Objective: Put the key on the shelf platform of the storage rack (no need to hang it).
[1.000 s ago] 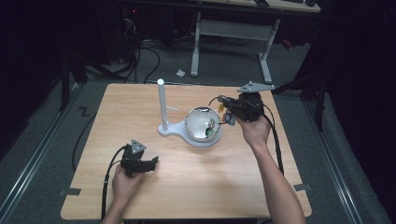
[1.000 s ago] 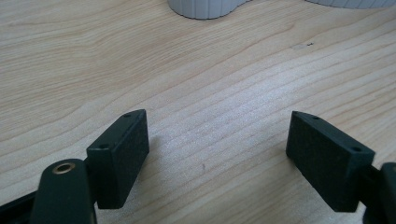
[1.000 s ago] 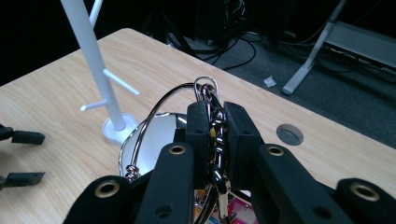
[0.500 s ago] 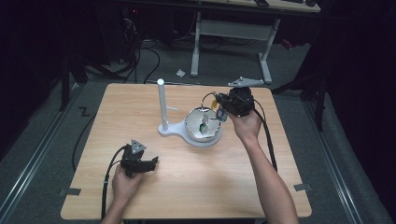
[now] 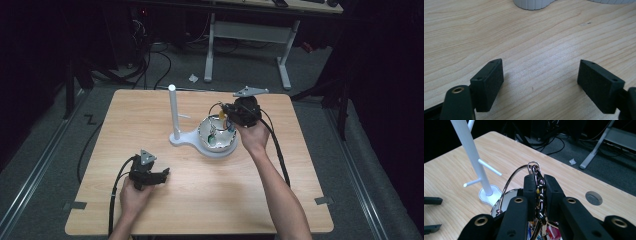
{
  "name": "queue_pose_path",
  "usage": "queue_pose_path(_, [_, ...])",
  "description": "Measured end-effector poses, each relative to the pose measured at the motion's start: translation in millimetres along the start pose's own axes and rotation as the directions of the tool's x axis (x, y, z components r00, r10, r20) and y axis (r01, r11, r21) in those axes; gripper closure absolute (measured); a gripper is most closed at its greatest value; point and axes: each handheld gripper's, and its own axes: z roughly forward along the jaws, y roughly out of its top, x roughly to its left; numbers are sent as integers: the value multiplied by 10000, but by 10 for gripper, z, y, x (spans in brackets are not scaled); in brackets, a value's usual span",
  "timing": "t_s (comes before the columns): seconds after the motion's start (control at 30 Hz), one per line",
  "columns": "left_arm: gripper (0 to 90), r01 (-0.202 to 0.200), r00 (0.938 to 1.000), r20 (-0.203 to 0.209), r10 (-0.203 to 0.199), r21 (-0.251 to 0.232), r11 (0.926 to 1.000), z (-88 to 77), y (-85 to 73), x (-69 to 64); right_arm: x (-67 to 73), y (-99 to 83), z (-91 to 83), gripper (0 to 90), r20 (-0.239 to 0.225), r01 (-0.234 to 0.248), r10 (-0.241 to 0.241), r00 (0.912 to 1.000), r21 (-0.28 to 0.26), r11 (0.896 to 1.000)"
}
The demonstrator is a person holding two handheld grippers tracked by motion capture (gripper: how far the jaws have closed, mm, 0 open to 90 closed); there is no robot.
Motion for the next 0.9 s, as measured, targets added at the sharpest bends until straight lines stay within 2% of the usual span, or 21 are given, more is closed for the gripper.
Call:
queue_pose_path(0.37, [213, 30, 10000, -15, -30, -6, 10000, 0, -1, -2, 27, -105, 142, 815, -160, -45, 48, 9999, 198, 9998])
queue_pose_path(0.53, [213, 82, 10000, -14, -82, 7, 10000, -1, -2, -6, 17, -209, 215, 815, -253, -241, 249, 9994, 324, 9992])
queue_pose_path(0.67, [213, 80, 10000, -14, -80, 5, 10000, -1, -3, -5, 33, -257, 262, 815, -197, -138, 148, 9997, 494, 9987])
queue_pose_path(0.9, [213, 70, 10000, -6, -70, 7, 10000, -1, -3, -5, 32, -384, 343, 814, -335, -294, 316, 9989, 655, 9974])
